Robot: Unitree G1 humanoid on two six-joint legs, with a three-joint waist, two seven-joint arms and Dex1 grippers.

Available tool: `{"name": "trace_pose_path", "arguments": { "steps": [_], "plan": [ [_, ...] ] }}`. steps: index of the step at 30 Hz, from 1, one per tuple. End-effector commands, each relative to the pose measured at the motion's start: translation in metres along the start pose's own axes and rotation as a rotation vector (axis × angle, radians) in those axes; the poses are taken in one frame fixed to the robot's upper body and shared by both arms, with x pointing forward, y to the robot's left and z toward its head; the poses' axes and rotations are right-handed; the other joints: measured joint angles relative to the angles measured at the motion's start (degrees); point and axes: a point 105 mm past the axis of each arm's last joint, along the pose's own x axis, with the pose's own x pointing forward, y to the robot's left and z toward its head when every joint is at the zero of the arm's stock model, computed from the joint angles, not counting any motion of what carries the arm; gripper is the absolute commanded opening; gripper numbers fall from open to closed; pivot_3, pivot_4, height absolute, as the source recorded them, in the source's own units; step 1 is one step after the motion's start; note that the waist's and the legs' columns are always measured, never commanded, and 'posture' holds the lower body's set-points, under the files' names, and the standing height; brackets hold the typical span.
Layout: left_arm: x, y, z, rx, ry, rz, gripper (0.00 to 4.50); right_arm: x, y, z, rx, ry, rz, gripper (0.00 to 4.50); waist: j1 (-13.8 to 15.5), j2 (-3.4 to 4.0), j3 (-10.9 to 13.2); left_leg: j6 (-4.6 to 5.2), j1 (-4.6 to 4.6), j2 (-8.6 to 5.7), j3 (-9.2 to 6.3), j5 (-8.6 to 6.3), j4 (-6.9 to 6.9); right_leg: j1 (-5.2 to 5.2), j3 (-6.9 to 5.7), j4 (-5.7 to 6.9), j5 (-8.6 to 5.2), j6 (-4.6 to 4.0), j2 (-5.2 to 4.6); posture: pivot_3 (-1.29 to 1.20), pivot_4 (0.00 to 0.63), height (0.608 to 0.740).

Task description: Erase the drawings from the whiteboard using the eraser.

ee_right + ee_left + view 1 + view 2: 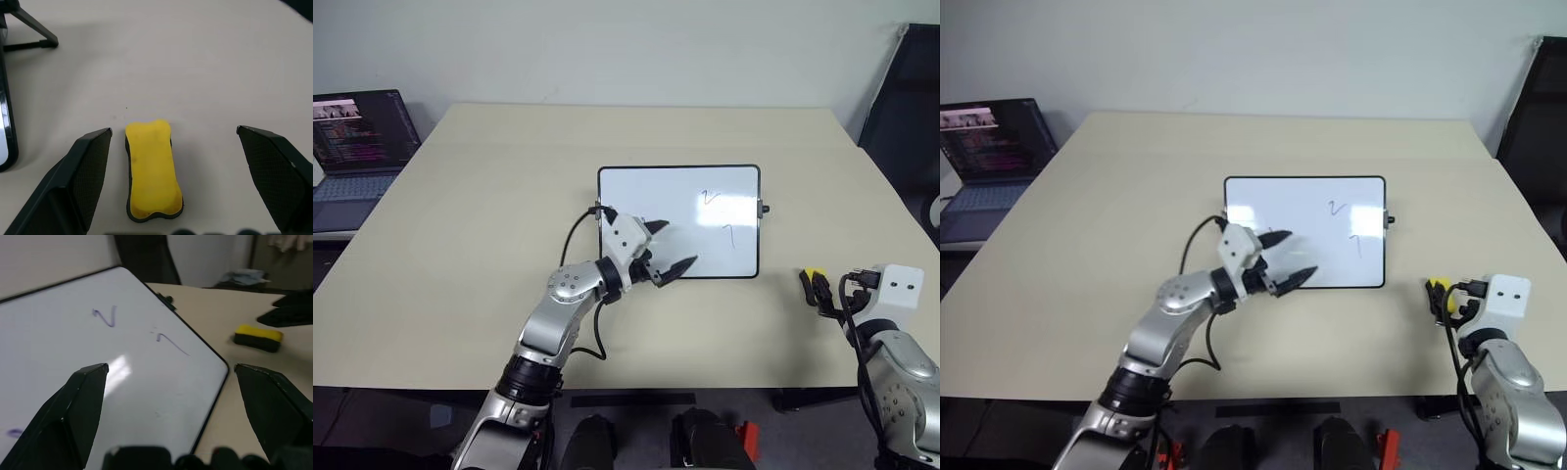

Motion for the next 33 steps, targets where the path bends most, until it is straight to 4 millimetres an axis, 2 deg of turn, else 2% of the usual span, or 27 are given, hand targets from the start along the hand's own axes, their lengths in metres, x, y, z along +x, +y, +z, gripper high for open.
{"name": "trace_pose_path", "arguments": {
  "steps": [1,5,13,27,30,33],
  "plan": [
    [0.009,-0.022,0.012,-0.001,-0.049,-0.202,4.5,0.005,-0.002,0.007,0.028,0.007,0.013,4.48,0.0,0.01,0.0,0.0,0.0,0.01,-0.01,0.0,0.0,0.0,-0.01,0.01,0.0,0.0,0.0,0.0,0.15,0.74],
    [0.011,-0.036,0.003,0.017,-0.004,-0.337,4.5,0.011,-0.002,-0.003,-0.003,0.078,0.038,4.48,0.1,0.02,0.0,0.0,0.0,-0.02,0.0,0.0,0.05,0.01,0.02,0.03,0.01,0.01,0.0,0.0,0.15,0.74],
    [0.014,-0.045,0.001,0.009,0.007,-0.384,4.5,0.015,0.0,-0.007,-0.027,0.102,0.047,4.48,0.1,0.02,0.0,0.0,0.0,0.0,0.0,0.0,0.04,0.01,0.03,0.02,0.01,0.01,0.01,0.0,0.15,0.74],
    [0.011,-0.034,-0.005,0.03,0.033,-0.331,4.5,0.024,-0.001,-0.006,-0.042,0.111,0.055,4.48,0.1,0.02,0.0,0.0,0.0,-0.01,0.0,0.0,0.05,0.01,0.04,0.03,0.01,0.01,0.01,0.0,0.15,0.74],
    [0.011,-0.036,-0.005,0.028,0.032,-0.33,4.5,0.025,-0.002,-0.003,-0.035,0.098,0.06,3.81,0.1,0.02,0.0,0.0,0.01,-0.01,-0.01,0.0,0.05,0.01,0.03,0.04,0.01,0.01,0.01,0.0,0.15,0.74],
    [0.013,-0.038,-0.006,0.035,0.032,-0.328,4.5,0.026,-0.001,-0.003,-0.03,0.094,0.067,2.77,0.1,0.02,0.0,0.0,0.0,-0.01,0.0,0.0,0.05,0.01,0.03,0.02,0.01,0.01,0.01,0.0,0.15,0.74]
  ]
}}
